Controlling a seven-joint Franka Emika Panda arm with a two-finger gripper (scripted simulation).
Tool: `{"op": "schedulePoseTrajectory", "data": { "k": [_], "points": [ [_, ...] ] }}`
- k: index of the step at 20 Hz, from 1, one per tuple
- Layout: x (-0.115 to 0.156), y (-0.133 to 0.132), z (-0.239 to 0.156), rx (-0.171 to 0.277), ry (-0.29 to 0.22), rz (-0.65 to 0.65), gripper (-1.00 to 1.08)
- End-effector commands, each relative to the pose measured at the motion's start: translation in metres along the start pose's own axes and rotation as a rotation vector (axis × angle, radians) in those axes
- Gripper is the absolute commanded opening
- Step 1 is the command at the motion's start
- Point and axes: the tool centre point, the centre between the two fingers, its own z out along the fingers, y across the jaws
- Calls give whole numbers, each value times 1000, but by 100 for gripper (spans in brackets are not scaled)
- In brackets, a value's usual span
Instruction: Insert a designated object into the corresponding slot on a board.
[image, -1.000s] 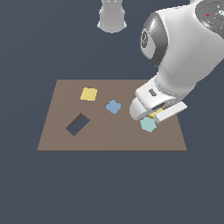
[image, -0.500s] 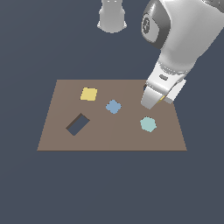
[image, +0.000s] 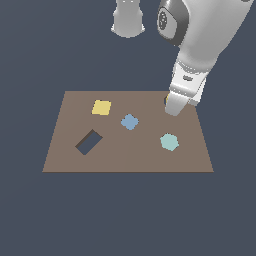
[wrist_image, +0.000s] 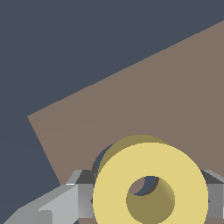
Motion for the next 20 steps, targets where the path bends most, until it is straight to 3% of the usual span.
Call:
{"op": "schedulePoseTrajectory", "data": {
  "k": [1,17,18,20],
  "points": [
    [-3,-4,0,-1,0,-34,-100],
    [-7,-6,10,-1,0,-60,-100],
    [-7,-6,10,-1,0,-60,100],
    [-7,-6,10,-1,0,-60,100]
  ]
}}
